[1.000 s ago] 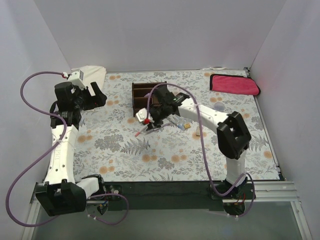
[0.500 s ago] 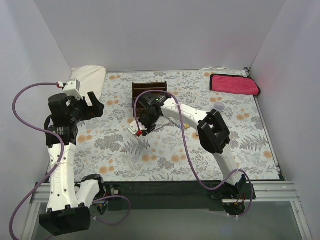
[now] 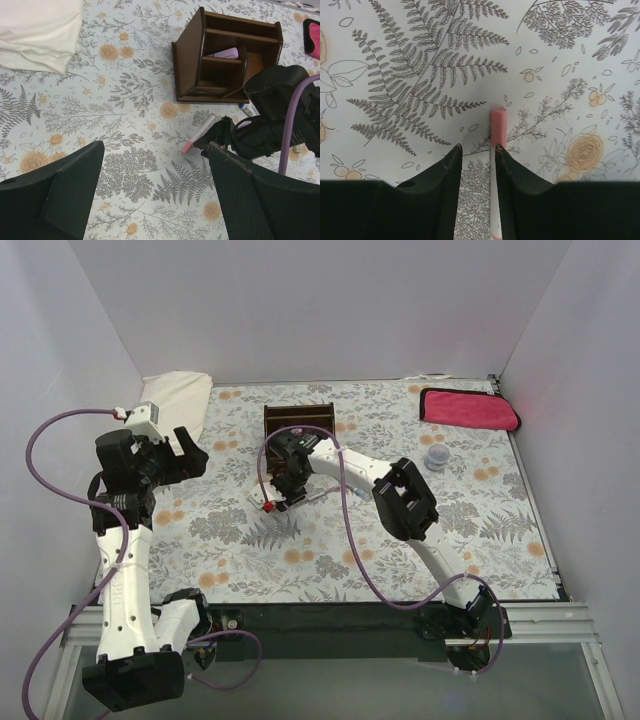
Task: Sort the stationery into containers
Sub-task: Pick up the pen from the center of the board.
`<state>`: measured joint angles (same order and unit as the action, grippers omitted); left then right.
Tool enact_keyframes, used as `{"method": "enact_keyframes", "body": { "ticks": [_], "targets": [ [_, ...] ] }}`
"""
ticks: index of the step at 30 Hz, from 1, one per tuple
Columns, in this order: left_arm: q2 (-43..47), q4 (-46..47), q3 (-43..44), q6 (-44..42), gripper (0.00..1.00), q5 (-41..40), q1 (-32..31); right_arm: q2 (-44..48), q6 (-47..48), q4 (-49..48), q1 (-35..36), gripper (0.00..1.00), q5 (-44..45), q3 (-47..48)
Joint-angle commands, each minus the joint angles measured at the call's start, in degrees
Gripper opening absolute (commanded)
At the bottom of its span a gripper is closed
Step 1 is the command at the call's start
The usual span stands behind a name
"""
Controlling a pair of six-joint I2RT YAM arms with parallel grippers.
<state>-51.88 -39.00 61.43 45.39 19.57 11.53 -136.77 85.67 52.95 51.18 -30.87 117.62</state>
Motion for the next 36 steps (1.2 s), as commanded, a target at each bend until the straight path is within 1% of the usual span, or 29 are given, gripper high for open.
{"method": "enact_keyframes", "body": {
  "ticks": [1,6,15,20,22,23,24,26,27,30,31,33,35,36],
  "targets": [
    [0.5,0.2,-0.9,0.4,0.83,1.6,0.3,-0.8,0.8,0.0,0.3,0.37,0.5,3.5],
    [-0.2,1.1,-1.0,0.6,0.83,1.9,0.3,-0.9,1.3,0.1,0.3,0.35,0.3,3.7],
    [-1.4,1.8,-1.2,1.5,0.83,3.1,0.4,-4.2,-0.1,-0.4,0.4,0.35,3.6,4.7],
    [-1.5,1.4,-1.2,1.5,0.83,3.4,0.4,-5.4,-0.3,-0.3,0.6,0.35,3.8,4.6],
    [-1.4,1.1,-1.1,1.5,0.83,3.5,0.4,-5.8,0.1,-0.1,0.8,0.32,4.4,4.4],
    [-1.2,0.9,-1.1,1.5,0.83,3.5,0.4,-6.0,0.6,0.0,0.9,0.26,4.7,4.0],
    [-1.1,0.8,-1.0,1.5,0.83,3.5,0.5,-6.0,1.5,0.2,1.0,0.18,5.4,3.7],
    [-1.0,0.2,-0.8,1.5,0.83,3.8,0.5,-6.1,3.7,0.8,1.2,0.14,6.2,2.2],
    [-1.0,0.2,-0.6,1.5,0.83,4.0,0.4,-6.1,4.2,1.0,1.3,0.14,6.6,2.0],
    [-0.9,-0.1,-0.2,1.9,0.83,4.7,0.4,-7.7,7.4,4.6,1.7,0.14,9.0,2.5],
    [-0.8,-0.2,0.0,2.0,0.83,4.8,0.5,-8.3,8.5,7.5,1.8,0.14,9.8,2.9],
    [-0.6,-0.5,0.6,2.2,0.83,5.1,0.4,-9.9,11.1,10.0,2.2,0.07,12.0,3.4],
    [-0.1,-0.8,1.0,1.8,0.83,4.8,0.5,-10.2,10.9,11.5,2.2,0.01,12.0,4.1],
    [0.2,-1.0,1.6,1.5,0.83,4.1,0.5,-10.0,10.3,11.6,2.2,0.01,11.4,4.9]
  ]
}}
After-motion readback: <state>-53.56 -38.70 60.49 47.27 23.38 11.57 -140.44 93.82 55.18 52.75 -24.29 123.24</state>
